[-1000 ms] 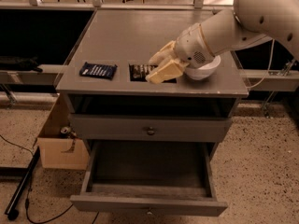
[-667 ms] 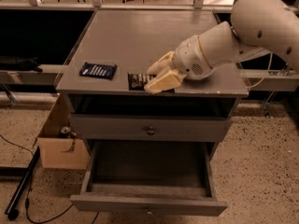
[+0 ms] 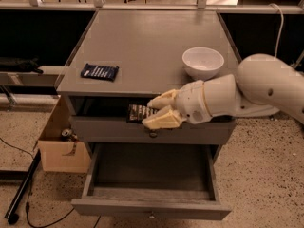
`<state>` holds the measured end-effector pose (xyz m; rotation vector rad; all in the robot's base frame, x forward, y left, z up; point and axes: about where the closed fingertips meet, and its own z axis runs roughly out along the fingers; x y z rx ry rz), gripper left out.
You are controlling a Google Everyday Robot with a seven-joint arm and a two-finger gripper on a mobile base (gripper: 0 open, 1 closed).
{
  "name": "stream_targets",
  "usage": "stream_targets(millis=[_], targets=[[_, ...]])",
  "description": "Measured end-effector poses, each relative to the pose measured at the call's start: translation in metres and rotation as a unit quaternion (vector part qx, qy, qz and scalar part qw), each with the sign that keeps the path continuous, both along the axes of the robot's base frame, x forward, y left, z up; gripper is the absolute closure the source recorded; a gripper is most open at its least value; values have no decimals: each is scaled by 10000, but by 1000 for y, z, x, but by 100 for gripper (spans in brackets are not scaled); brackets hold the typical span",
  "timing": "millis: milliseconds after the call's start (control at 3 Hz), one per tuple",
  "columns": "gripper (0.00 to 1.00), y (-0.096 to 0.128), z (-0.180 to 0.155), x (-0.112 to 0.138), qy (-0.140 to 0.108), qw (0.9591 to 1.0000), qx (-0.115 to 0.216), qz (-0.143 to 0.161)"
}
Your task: Place rxbar chocolate into middle drawer
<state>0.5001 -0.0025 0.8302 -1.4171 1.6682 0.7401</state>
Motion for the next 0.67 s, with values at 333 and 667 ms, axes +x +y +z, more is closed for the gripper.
stream_targets(millis=[333, 667], targets=[[100, 1, -38, -20, 231, 9994, 191, -180], [100, 4, -77, -19, 512, 9982, 196, -226]])
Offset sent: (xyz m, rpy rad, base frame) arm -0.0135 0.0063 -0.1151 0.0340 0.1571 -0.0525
